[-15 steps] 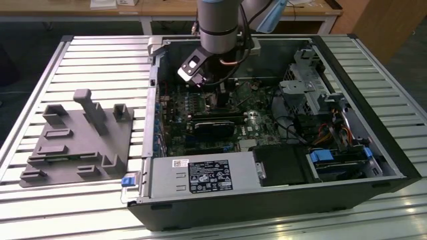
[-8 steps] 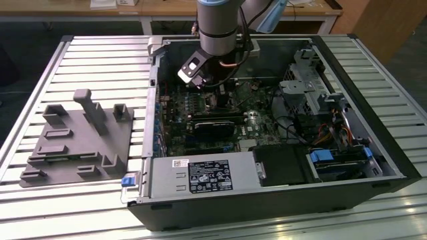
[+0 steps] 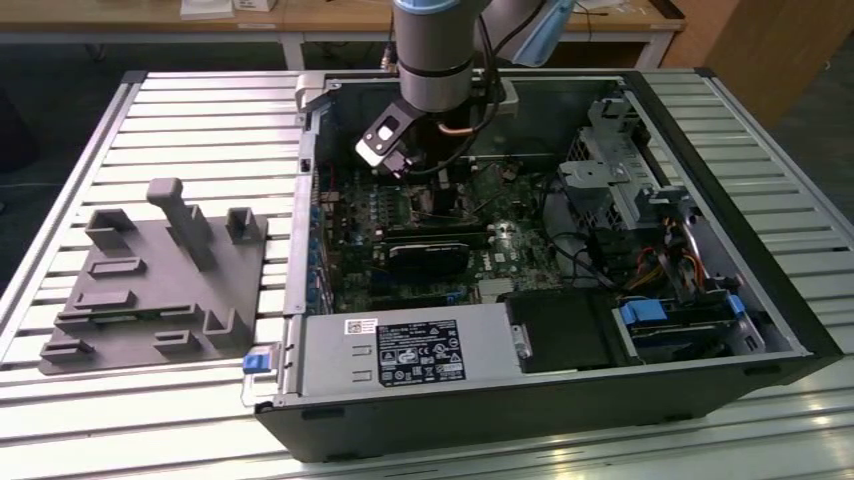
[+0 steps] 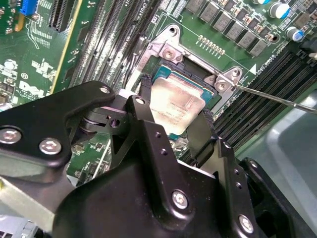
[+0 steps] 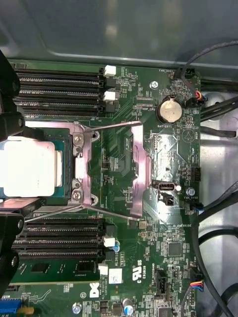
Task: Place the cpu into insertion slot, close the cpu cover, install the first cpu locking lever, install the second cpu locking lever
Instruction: 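Place the cpu into insertion slot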
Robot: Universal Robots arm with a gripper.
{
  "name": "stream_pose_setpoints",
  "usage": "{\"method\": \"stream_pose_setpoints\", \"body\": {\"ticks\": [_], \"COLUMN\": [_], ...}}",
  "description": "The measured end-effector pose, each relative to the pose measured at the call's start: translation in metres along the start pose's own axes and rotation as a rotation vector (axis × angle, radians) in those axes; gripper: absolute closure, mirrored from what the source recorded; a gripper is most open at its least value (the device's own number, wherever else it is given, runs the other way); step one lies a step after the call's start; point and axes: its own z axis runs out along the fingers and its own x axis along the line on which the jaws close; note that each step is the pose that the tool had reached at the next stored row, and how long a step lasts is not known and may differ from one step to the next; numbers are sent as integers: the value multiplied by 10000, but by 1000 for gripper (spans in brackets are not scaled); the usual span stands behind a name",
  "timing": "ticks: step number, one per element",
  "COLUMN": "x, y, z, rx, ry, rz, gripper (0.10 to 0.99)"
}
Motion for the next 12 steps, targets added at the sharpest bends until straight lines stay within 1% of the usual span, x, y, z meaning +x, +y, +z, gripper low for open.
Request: {"method": "stream_pose_setpoints", "body": {"ticks": [5,12], "x": [11,13], "y": [-2,2], "z": [33,38], "rx": [0,0], "ry": [-1,1], "rz": [0,1], "gripper": [553,553]}}
